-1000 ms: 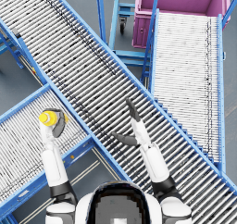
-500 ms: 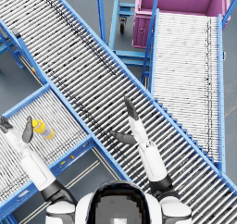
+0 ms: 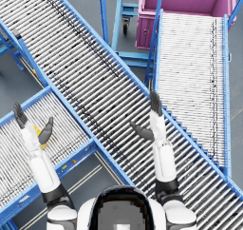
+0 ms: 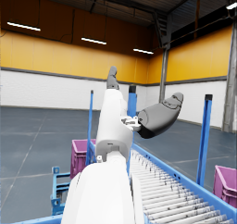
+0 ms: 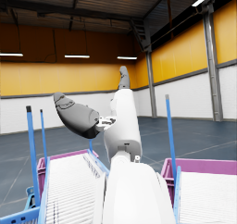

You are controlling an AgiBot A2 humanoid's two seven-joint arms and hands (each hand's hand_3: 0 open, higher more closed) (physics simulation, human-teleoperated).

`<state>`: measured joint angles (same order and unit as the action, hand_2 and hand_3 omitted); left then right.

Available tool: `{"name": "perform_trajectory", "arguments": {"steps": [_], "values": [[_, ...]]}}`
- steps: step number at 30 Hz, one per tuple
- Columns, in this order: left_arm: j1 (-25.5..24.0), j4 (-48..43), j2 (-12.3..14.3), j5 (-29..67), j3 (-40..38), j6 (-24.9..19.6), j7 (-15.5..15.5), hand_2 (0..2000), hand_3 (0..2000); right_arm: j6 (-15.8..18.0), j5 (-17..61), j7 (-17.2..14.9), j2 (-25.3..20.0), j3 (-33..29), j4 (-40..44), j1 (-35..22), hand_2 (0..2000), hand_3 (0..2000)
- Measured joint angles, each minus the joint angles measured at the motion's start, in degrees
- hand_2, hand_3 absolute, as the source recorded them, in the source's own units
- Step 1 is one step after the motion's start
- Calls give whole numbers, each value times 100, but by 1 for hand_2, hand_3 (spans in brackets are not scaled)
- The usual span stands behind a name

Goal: Pick up the oil and place it on the left assembly line, put the cola on the right, and keep Sprite still

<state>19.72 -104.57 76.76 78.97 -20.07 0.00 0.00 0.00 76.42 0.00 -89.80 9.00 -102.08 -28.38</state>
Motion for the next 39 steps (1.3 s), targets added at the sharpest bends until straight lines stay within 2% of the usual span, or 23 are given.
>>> {"name": "perform_trajectory", "arguments": {"steps": [5, 11, 17, 23, 39], "values": [[225, 18, -65, 1, 659, 0, 0, 0, 0, 0, 0, 0, -11, -124, 8, -22, 0, 0], [581, 218, -91, 2, 1237, 0, 0, 0, 0, 0, -2, 0, 8, -1091, 42, -172, 0, 0], [713, 271, -61, 3, 1507, 0, 0, 0, 0, 0, -3, 0, 18, -1403, 24, -160, 0, 0], [491, 262, -158, -341, 1754, 92, 92, 0, 0, 91, -309, -92, 342, -1126, 22, 97, 0, 0], [-137, 187, -628, -1757, 2847, 469, 468, 0, 0, 464, -1553, -469, 1684, -54, -60, 941, 0, 0]]}}
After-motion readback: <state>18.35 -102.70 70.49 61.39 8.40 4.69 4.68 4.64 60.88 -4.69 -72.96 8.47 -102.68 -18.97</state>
